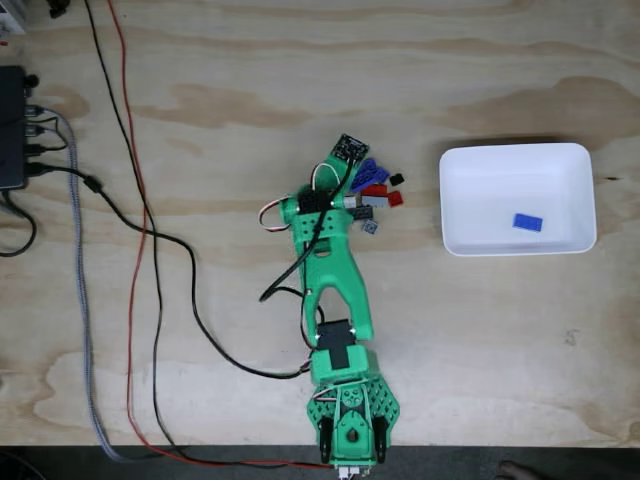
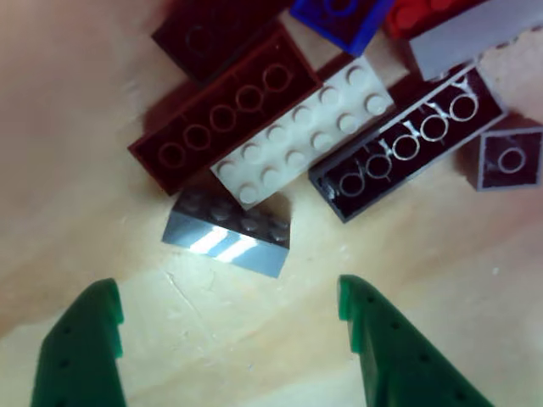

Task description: Put all lego bricks in the bin.

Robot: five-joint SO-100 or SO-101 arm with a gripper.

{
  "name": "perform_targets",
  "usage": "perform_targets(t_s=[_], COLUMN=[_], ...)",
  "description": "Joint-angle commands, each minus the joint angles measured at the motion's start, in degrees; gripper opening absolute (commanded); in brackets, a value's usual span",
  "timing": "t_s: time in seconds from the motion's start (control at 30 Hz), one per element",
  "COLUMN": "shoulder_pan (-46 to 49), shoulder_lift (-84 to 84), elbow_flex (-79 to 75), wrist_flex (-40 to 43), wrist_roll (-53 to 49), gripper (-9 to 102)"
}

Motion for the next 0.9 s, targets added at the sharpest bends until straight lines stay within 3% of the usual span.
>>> perform_targets(t_s=[0.0, 0.17, 0.37, 0.6, 0.8, 0.87], shoulder_pan=[-1.67, -1.49, 1.32, 2.29, -0.79, -2.02], shoulder_lift=[-0.35, -2.55, -5.71, -8.09, -5.80, -4.48], elbow_flex=[-1.76, -2.64, -8.09, -8.79, -3.25, -1.85], wrist_flex=[-0.88, -0.44, 2.72, -2.90, -8.88, -10.28], wrist_roll=[4.92, -0.88, -19.25, -30.41, -31.73, -30.94], gripper=[29, 28, 29, 23, 2, 0])
